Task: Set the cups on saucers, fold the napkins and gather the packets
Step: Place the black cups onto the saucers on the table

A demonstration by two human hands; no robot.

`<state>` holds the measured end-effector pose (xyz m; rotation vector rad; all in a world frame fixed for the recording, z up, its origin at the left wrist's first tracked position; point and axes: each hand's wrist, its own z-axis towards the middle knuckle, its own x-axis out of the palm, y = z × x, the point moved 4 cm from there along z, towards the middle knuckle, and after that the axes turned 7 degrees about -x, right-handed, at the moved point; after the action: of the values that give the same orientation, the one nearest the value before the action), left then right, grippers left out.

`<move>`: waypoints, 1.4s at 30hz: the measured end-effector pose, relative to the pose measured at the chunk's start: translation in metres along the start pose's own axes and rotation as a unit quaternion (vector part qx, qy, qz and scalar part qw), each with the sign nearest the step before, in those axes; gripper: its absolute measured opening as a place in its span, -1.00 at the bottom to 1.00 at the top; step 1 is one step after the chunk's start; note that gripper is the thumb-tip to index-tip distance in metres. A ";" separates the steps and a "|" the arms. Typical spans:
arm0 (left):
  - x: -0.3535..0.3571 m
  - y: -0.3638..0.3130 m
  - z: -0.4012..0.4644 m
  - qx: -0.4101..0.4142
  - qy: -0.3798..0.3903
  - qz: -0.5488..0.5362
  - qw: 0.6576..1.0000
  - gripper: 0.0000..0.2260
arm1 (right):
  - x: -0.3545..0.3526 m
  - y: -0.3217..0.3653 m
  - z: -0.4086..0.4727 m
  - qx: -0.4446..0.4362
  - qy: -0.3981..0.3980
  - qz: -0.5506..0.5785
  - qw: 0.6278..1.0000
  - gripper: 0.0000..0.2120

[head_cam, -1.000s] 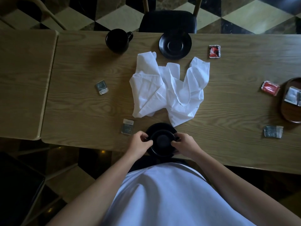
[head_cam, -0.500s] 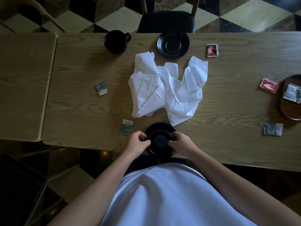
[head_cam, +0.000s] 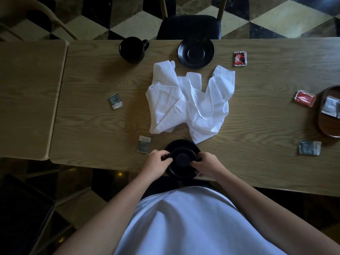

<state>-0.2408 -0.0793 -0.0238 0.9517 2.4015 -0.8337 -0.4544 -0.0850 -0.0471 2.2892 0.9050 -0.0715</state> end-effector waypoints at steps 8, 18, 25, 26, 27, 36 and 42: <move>-0.070 -0.016 0.025 -0.015 -0.110 -0.225 0.968 -0.88 | -0.054 0.044 0.013 -0.019 -0.049 -0.027 0.998 -0.61; -0.203 -0.056 0.164 -0.109 -0.159 -0.473 0.860 -0.84 | -0.104 0.232 0.108 -0.086 -0.139 0.096 0.982 -0.82; -0.265 -0.072 0.265 -0.140 -0.081 -0.508 0.846 -0.39 | -0.091 0.343 0.204 -0.136 -0.143 0.178 0.964 -0.84; -0.268 -0.075 0.275 -0.137 -0.063 -0.517 0.843 -0.34 | -0.086 0.351 0.214 -0.129 -0.140 0.193 0.963 -0.79; -0.270 -0.076 0.284 -0.133 -0.052 -0.524 0.840 -0.32 | -0.082 0.356 0.223 -0.121 -0.142 0.200 0.962 -0.73; -0.274 -0.093 0.298 -0.079 -0.066 -0.446 0.889 -0.37 | -0.082 0.337 0.236 -0.099 -0.158 0.228 0.956 -0.52; -0.271 -0.177 0.268 0.055 0.014 -0.375 0.925 -0.55 | -0.168 0.312 0.218 -0.191 -0.197 0.177 0.945 -0.54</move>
<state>-0.1420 -0.4874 0.0018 0.0258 2.7812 -1.2151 -0.3472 -0.4832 0.0063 1.9376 0.2651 -0.1731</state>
